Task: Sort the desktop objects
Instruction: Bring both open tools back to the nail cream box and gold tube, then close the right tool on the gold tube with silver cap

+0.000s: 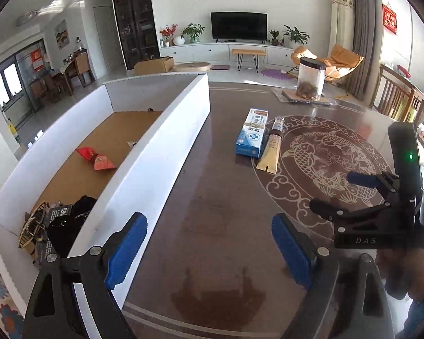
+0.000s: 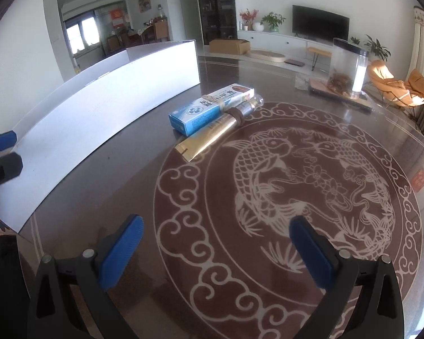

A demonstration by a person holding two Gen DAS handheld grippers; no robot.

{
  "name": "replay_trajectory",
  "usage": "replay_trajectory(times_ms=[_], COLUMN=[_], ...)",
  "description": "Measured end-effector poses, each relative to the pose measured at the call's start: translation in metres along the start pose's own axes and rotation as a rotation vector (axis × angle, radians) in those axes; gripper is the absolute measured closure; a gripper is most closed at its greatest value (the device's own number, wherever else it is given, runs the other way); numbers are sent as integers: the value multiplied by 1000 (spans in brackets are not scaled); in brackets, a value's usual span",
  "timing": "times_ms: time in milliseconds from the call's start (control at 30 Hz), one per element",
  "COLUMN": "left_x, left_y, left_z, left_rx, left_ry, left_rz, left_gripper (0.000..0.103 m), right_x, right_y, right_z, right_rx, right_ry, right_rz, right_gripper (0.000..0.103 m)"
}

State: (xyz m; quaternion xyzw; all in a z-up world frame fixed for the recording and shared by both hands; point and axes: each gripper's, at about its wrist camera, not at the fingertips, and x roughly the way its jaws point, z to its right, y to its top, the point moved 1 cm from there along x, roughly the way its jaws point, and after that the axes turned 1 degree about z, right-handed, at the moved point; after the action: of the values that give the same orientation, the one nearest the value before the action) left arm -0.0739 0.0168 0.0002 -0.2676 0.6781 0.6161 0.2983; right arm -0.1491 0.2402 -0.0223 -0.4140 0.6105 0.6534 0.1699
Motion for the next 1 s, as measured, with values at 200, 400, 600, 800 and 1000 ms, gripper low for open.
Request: replay_trajectory(times_ms=[200, 400, 600, 800, 1000], left_x=[36, 49, 51, 59, 61], left_y=[-24, -39, -40, -43, -45], left_z=[19, 10, -2, -25, -26], left_rx=[4, -20, -81, -216, -237], left_ry=[13, 25, 43, 6, -3], left_rz=[-56, -79, -76, -105, -111], left_gripper=[13, 13, 13, 13, 13], right_x=[25, 34, 43, 54, 78], right_y=[26, 34, 37, 54, 79], right_z=[10, 20, 47, 59, 37], right_rx=[107, 146, 266, 348, 247], right_ry=[21, 12, -20, -40, -78], right_rz=[-25, -37, -25, -19, -41], right_gripper=[0, 0, 0, 0, 0])
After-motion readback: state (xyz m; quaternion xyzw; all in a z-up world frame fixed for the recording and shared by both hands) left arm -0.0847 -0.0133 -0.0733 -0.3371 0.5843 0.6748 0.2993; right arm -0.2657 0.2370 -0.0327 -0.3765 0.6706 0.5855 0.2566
